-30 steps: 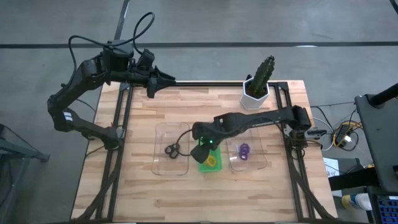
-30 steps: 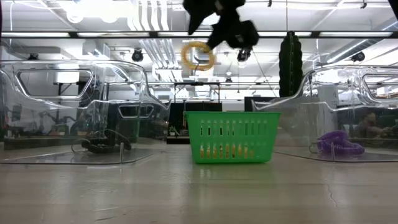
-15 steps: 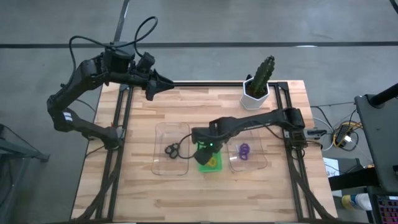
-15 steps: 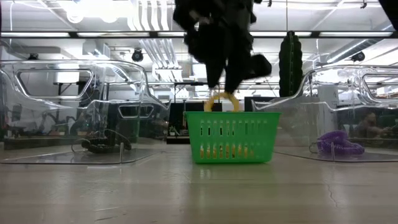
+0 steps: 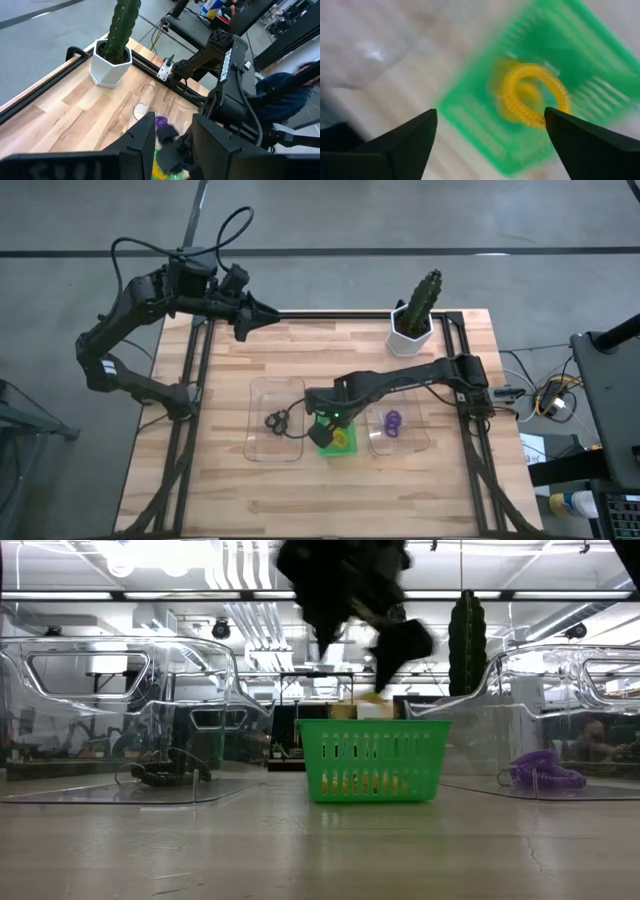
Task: Sort spring keychains
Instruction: Put the yellow spring keychain into the green bin, then return to Home Position
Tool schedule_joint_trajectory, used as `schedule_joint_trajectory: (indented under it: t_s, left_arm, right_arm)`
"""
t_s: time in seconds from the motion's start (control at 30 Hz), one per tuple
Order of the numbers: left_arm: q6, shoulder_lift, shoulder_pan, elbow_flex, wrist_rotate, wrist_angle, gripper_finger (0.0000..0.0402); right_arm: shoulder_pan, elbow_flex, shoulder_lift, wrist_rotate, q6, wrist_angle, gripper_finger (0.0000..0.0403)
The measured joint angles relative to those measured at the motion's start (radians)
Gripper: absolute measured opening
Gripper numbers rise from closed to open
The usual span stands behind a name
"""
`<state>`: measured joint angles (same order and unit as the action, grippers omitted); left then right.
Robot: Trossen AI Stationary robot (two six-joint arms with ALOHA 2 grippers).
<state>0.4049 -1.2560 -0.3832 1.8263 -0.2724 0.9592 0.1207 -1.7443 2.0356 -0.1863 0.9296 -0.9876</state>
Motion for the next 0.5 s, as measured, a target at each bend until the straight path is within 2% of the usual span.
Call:
schedule_joint_trajectory:
  t_s: [0.07, 0.13, 0.2, 0.27, 0.37, 0.43, 0.5]
  left_arm:
    - [0.000, -0.001, 0.000, 0.000, 0.000, -0.001, 0.0122]
    - [0.010, -0.002, 0.000, 0.000, 0.000, 0.000, 0.0122]
    - [0.016, -0.002, 0.001, 0.000, 0.000, 0.001, 0.0122]
    - [0.017, -0.002, 0.002, 0.000, 0.000, 0.003, 0.0122]
    - [0.017, -0.003, 0.001, 0.000, 0.000, 0.004, 0.0122]
    - [0.021, -0.003, 0.002, 0.000, 0.000, 0.007, 0.0122]
    - [0.027, -0.003, 0.002, 0.000, 0.000, 0.002, 0.0122]
  right_arm:
    - [0.010, 0.004, 0.000, 0.069, 0.024, -0.065, 0.0365]
    - [0.020, -0.002, -0.002, 0.120, -0.004, -0.034, 0.0365]
    - [0.021, 0.005, -0.015, 0.191, 0.088, -0.080, 0.0366]
    - [0.021, -0.009, -0.018, 0.096, 0.023, 0.095, 0.0366]
    - [0.026, -0.001, -0.014, 0.146, 0.052, -0.002, 0.0365]
    - [0.026, -0.003, -0.002, 0.137, 0.041, 0.051, 0.0365]
    - [0.023, 0.002, 0.004, 0.136, 0.042, 0.013, 0.0364]
